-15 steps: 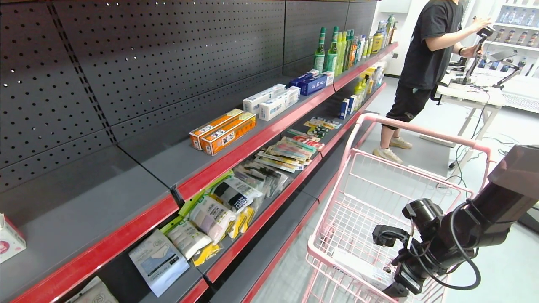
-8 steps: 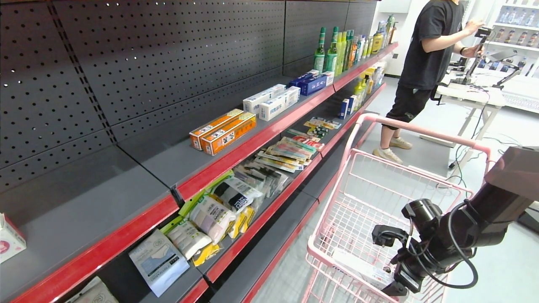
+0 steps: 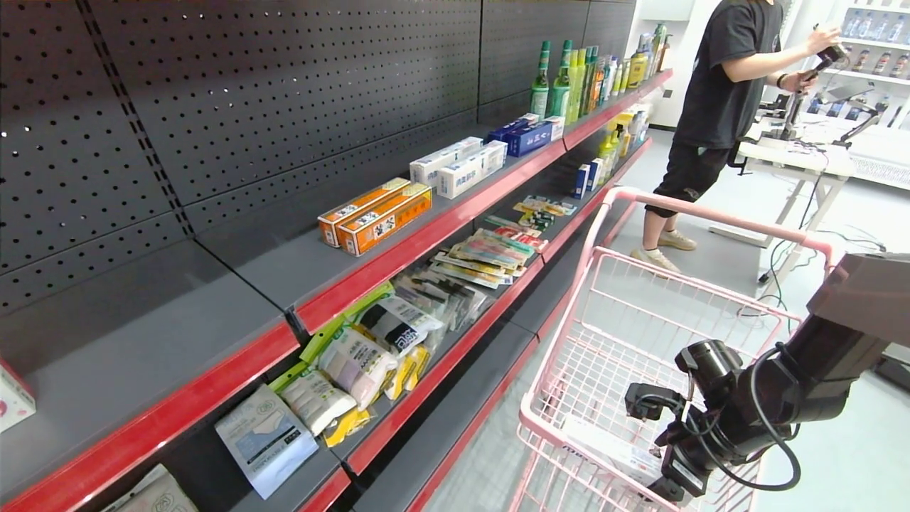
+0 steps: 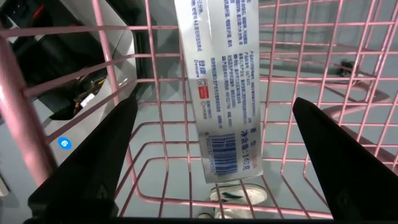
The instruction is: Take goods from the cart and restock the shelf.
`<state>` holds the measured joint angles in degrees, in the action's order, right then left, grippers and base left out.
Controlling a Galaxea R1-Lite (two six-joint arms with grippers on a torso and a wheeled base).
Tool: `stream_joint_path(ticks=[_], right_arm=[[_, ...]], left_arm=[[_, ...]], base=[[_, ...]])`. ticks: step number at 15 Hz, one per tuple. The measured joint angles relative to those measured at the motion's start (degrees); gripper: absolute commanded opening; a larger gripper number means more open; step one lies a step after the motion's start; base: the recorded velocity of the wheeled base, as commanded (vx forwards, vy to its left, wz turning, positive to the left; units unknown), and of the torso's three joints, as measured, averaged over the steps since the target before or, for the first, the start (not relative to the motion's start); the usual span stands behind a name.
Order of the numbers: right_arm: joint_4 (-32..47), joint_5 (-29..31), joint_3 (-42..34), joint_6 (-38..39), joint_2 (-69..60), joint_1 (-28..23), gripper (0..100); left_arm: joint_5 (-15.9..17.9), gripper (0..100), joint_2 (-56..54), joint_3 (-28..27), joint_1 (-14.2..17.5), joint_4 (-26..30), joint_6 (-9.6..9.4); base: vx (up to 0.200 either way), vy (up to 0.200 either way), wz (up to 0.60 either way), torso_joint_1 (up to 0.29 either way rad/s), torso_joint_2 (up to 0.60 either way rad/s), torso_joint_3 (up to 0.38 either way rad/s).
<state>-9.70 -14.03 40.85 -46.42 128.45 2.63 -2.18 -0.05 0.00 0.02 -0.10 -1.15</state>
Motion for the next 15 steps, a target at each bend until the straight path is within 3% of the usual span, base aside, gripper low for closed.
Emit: stream_joint_path(ticks=[15], right_arm=[[-0.1, 0.1, 0.0, 0.0, 0.2, 0.2, 100]], left_arm=[[-0.1, 100, 0.0, 0.0, 0.0, -0.1, -0.18]], base=[[0.0, 0.0, 0.0, -0.031, 0.08, 0.05]])
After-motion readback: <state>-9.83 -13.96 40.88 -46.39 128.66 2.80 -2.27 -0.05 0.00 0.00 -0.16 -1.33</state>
